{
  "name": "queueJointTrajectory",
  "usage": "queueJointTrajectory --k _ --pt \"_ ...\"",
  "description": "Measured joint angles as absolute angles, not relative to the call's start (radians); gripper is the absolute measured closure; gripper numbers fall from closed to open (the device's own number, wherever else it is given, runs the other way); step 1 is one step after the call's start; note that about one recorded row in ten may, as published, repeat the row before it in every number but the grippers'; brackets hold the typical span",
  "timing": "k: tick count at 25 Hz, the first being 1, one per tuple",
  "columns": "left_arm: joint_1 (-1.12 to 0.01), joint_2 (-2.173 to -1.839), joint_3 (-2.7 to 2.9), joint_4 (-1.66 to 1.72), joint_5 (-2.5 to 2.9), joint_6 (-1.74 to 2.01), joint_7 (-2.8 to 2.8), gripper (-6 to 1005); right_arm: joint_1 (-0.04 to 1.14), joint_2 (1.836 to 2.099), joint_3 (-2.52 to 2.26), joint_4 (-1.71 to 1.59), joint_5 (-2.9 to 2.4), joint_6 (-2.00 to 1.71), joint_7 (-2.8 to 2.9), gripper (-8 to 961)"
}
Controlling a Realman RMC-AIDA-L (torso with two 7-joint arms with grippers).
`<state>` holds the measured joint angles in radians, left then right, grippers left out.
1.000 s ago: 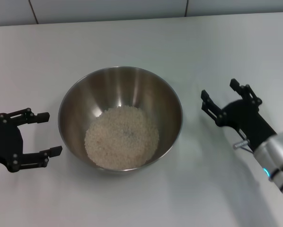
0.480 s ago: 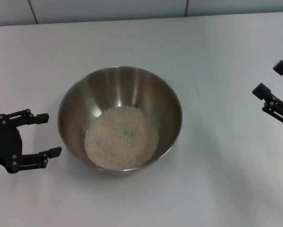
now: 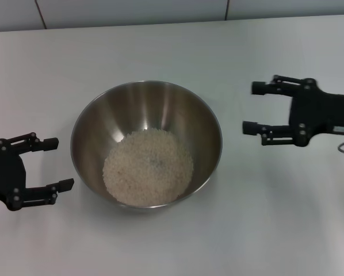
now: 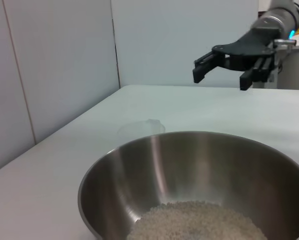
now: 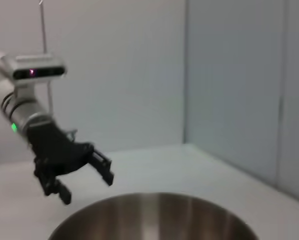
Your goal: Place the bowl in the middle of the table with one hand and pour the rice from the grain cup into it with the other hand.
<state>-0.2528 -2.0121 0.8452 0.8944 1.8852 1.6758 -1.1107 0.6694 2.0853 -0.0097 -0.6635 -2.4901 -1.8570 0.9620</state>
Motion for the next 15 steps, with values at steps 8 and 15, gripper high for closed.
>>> queueJointTrajectory --k 8,15 --pt "-0.253 -2.01 0.845 0.897 1.885 1.678 -1.113 184 0.69 2.087 -0.234 -0.78 -2.426 -1.832 1.112 134" --pt "-0.259 -2.009 0.845 0.897 1.886 1.678 -1.115 184 0.662 2.091 -0.335 -0.827 -2.379 -1.816 1.162 134"
